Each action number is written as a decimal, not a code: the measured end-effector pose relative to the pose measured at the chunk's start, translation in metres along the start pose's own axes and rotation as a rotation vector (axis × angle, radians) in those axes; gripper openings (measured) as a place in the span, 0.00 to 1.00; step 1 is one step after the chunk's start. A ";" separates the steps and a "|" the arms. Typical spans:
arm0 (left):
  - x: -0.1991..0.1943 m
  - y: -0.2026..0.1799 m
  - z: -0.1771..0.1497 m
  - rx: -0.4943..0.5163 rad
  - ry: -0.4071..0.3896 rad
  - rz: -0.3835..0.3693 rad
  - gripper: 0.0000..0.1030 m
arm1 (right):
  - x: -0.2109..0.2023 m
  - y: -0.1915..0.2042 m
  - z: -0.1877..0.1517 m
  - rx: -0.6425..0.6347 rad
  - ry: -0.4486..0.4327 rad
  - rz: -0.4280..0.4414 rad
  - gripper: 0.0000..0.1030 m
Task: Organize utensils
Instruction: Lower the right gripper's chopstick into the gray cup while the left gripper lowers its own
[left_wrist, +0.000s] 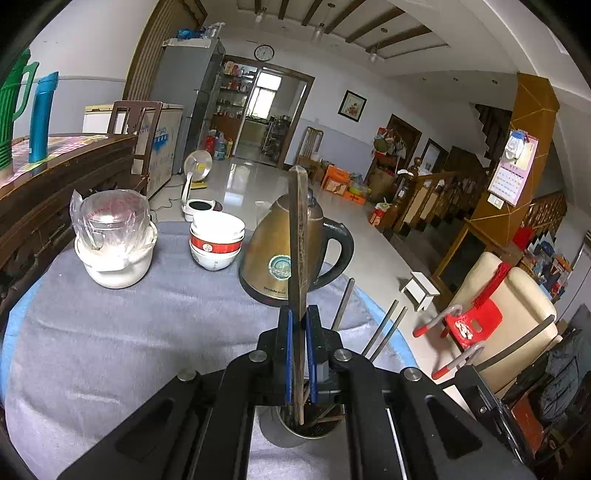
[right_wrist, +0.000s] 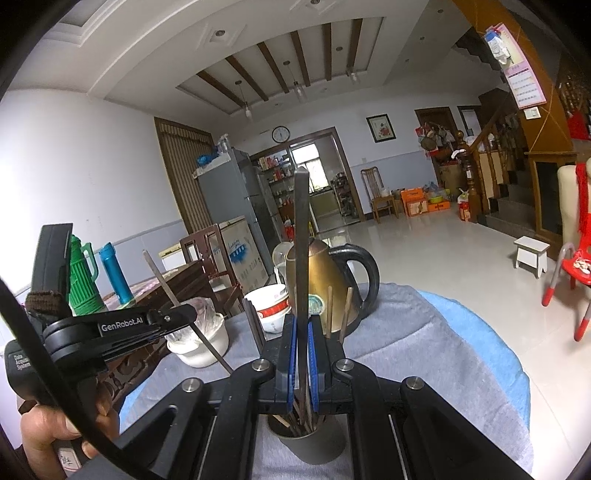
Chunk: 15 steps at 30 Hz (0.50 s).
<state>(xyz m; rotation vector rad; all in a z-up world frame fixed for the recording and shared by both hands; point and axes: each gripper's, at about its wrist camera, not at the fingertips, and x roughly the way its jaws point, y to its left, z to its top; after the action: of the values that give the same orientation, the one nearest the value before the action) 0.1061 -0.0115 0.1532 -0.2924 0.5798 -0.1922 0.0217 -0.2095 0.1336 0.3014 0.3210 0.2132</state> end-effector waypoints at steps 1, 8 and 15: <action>0.000 0.000 -0.001 0.002 0.002 0.001 0.07 | 0.001 0.000 0.000 -0.002 0.003 -0.001 0.06; 0.003 -0.001 -0.004 0.007 0.014 0.008 0.07 | 0.006 0.000 -0.002 -0.008 0.028 -0.005 0.06; 0.006 0.003 -0.006 -0.003 0.024 0.008 0.07 | 0.012 0.000 -0.003 -0.016 0.050 -0.006 0.06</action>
<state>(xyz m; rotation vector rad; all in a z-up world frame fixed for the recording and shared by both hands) 0.1080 -0.0118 0.1444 -0.2906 0.6047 -0.1873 0.0317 -0.2060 0.1280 0.2796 0.3697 0.2173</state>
